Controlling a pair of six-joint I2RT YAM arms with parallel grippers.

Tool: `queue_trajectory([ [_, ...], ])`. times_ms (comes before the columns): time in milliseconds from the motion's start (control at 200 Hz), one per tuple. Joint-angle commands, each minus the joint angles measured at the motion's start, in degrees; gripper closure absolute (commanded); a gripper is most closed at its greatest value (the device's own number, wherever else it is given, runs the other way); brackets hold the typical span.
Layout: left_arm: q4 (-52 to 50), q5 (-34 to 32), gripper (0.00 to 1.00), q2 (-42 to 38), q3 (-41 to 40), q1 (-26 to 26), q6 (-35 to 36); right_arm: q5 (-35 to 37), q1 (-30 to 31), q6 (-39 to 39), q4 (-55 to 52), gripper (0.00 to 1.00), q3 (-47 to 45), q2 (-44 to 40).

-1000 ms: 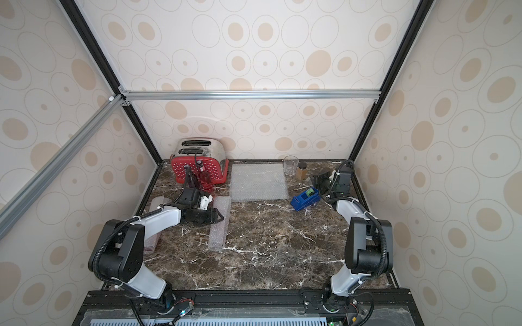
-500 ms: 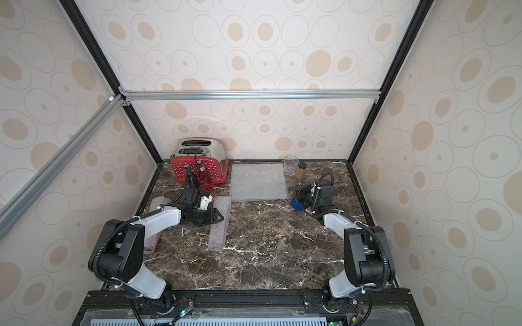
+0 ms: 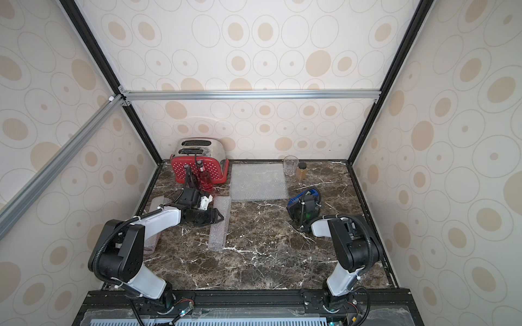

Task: Wrap wine bottles in bubble wrap
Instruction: Tear off the tape using the Tape Cutter.

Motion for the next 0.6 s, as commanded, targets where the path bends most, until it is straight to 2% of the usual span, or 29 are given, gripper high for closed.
queue_trajectory([
  [0,-2.62,-2.09,0.37,-0.73,-1.09,-0.16,0.57,0.28,0.56,-0.90,-7.42,1.00,-1.90,2.35],
  [55,-2.62,-2.05,0.37,-0.61,-0.97,-0.16,0.57,-0.61,1.11,-3.45,-11.11,1.00,0.31,-0.38],
  [150,-2.53,-1.96,0.37,-0.12,-0.87,-0.23,0.57,3.53,2.97,-5.93,-18.43,1.00,2.25,-2.76],
  [391,-2.62,-2.15,0.37,-1.17,-1.22,-0.20,0.65,3.87,3.60,0.78,-13.12,1.00,-2.97,5.13],
  [516,-2.53,-2.03,0.37,-1.10,-1.22,-0.24,0.57,2.87,4.34,-0.23,-15.81,1.00,-1.25,1.91],
  [596,-2.62,-1.94,0.37,-0.89,-1.04,-0.25,0.57,-0.83,4.72,-2.21,-17.32,1.00,1.55,-0.76],
])
